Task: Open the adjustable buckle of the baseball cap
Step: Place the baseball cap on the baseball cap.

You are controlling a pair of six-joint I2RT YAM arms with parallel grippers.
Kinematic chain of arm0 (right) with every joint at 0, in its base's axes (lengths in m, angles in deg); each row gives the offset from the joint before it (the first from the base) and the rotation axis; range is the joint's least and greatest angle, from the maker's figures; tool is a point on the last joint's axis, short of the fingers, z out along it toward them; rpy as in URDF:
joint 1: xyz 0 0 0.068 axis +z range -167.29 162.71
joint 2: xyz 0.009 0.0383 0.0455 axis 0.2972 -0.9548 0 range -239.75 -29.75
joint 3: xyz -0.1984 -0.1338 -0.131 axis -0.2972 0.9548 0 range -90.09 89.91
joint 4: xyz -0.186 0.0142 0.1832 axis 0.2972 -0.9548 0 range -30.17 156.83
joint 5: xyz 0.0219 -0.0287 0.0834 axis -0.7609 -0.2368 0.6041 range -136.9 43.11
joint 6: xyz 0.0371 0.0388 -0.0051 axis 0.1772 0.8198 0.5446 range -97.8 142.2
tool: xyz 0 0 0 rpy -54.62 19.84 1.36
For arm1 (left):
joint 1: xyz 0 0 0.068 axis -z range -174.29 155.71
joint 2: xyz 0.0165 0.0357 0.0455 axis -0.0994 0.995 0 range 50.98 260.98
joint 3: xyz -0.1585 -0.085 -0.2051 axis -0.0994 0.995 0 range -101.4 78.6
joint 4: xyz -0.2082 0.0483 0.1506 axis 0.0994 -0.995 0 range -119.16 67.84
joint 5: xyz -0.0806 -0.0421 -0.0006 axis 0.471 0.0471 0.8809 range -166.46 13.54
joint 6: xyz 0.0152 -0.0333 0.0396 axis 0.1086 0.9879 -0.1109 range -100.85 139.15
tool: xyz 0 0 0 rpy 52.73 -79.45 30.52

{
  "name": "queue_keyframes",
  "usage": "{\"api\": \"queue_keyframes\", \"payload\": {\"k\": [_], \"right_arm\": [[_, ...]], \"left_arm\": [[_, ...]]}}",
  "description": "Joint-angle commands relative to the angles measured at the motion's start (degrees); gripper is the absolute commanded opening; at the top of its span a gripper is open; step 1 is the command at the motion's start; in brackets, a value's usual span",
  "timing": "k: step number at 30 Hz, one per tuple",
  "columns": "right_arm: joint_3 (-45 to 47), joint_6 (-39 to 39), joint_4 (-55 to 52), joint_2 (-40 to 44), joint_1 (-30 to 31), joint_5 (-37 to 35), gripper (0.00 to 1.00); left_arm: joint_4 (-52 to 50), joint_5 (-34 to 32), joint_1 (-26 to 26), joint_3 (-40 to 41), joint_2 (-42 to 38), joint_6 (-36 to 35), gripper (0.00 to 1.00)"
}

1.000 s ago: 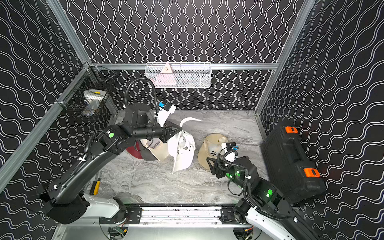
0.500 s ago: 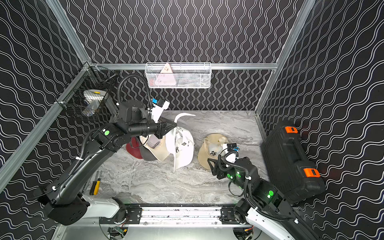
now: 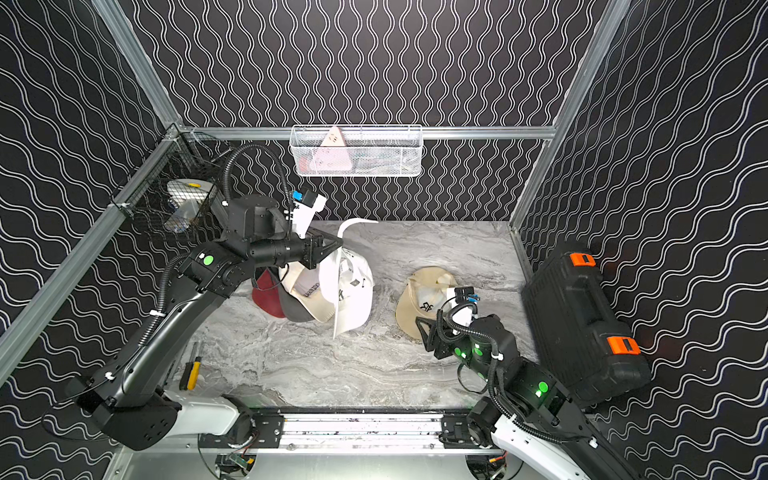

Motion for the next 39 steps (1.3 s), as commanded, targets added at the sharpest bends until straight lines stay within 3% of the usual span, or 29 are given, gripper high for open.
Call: {"api": "queue_keyframes", "payload": {"k": [1,20,31,39], "right_arm": [[0.0,0.0,0.1,0.1,0.0,-0.9,0.67],[0.1,-0.3,-0.1,0.3,0.0,-1.5,0.67],[-0.3,-0.6,-0.8,0.4,0.0,-1.9,0.68],[-0.4,-0.8,-0.7,0.0,0.0,-1.9,0.68]], "left_arm": [[3.1,1.8,-1.9,0.3,0.3,0.9,0.0],[12.1,10.8,-18.4,7.8,0.4,9.2,0.0],[17.0,12.6,-29.2,14.1,0.0,16.6,0.0],[18.2,11.8,-33.8,17.5,0.6,18.5,0.0]]}}
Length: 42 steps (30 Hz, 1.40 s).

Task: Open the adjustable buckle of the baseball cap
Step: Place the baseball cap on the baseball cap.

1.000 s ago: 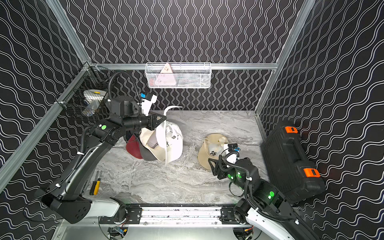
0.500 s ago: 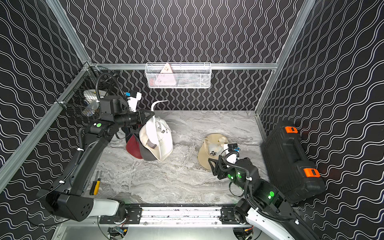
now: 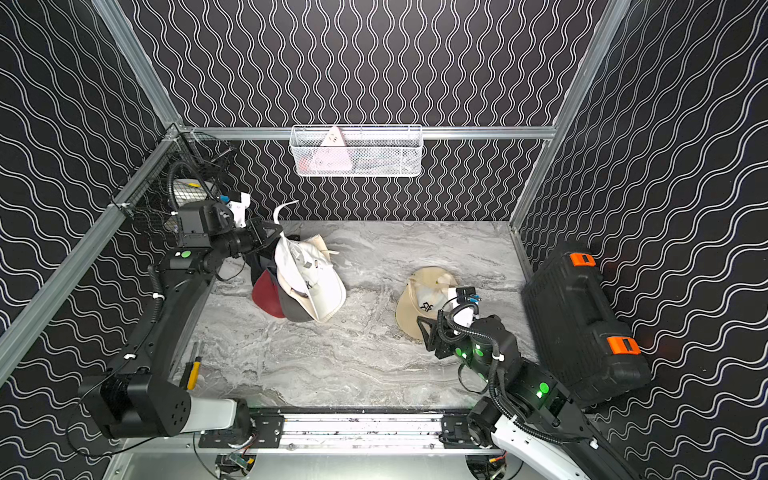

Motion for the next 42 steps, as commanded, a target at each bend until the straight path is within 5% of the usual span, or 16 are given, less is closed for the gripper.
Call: {"api": "queue_keyframes", "payload": {"k": [1,12,14,19,26,42], "right_arm": [[-0.5,-0.3,-0.6,-0.2,0.0,-0.6,0.68],[0.2,0.1,-0.8,0.3,0.0,-0.8,0.68],[0.3,0.2,-1.1,0.5,0.0,-0.8,0.68],[0.5,0.2,-1.0,0.9,0.0,-1.0,0.69],[0.9,0.6,0.4,0.2,0.0,-0.2,0.69],[-1.7,2.2,0.1,-2.8,0.0,0.5,0.7]], "left_arm": [[3.1,-0.2,-1.5,0.9,0.4,1.8,0.0],[5.3,-1.3,-5.5,5.1,2.8,4.6,0.01],[4.4,-2.6,-5.5,4.6,2.4,3.9,0.08],[4.2,-2.2,-5.5,2.9,2.0,3.7,0.48],[4.0,-3.4,-4.1,2.4,-1.1,3.2,0.58],[-3.1,-12.5,16.1,-2.1,-4.8,-4.7,0.64]]}}
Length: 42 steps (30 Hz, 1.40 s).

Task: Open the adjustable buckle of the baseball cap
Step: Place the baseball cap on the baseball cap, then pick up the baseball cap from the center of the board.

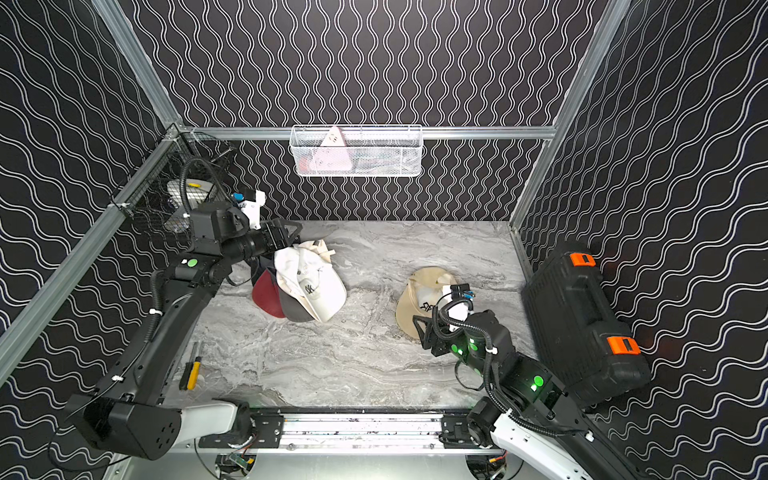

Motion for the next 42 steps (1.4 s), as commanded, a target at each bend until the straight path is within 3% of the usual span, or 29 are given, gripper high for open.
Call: {"api": "queue_keyframes", "payload": {"k": [1,11,22,31,42], "right_arm": [[-0.4,1.6,0.2,-0.1,0.0,-1.0,0.7],[-4.9,-1.4,-1.8,-6.3,0.0,-3.2,0.72],[-4.1,2.8,-0.7,-8.4,-0.1,-4.2,0.73],[-7.6,3.3,-8.4,-3.8,-0.1,-8.8,0.73],[-9.0,2.5,-16.7,2.7,-0.1,-15.3,0.78]], "left_arm": [[-1.3,-1.4,3.3,-0.4,0.0,-2.5,0.64],[-2.6,-4.8,14.1,7.8,-4.1,-3.8,0.64],[-2.9,-9.2,24.1,14.7,-6.0,-3.0,0.64],[0.4,-10.6,31.1,15.8,-1.3,-2.2,0.63],[3.3,-11.5,37.1,10.9,7.7,-1.0,0.63]]}}
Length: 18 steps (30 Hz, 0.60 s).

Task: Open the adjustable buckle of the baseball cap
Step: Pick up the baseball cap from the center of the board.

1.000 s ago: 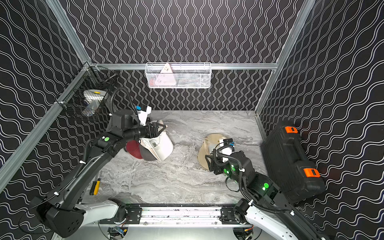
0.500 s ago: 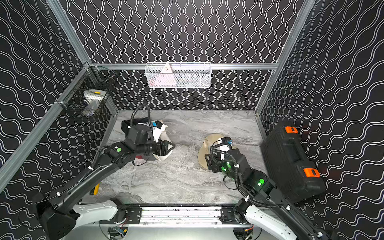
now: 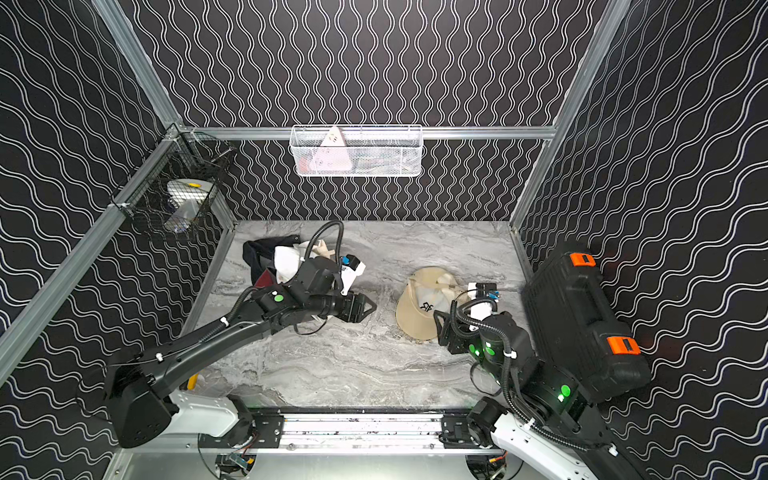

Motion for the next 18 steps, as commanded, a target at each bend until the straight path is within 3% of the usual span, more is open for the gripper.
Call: {"api": "queue_keyframes", "payload": {"k": [1,18], "right_arm": [[-0.5,0.0,-3.9,1.3,0.0,-3.9,0.78],[4.5,0.8,-4.3,1.1,0.0,-6.5,0.83]], "left_arm": [[2.2,-1.4,1.8,-2.0,2.2,0.5,0.63],[5.1,0.0,3.3,-9.3,14.5,0.4,0.63]]}}
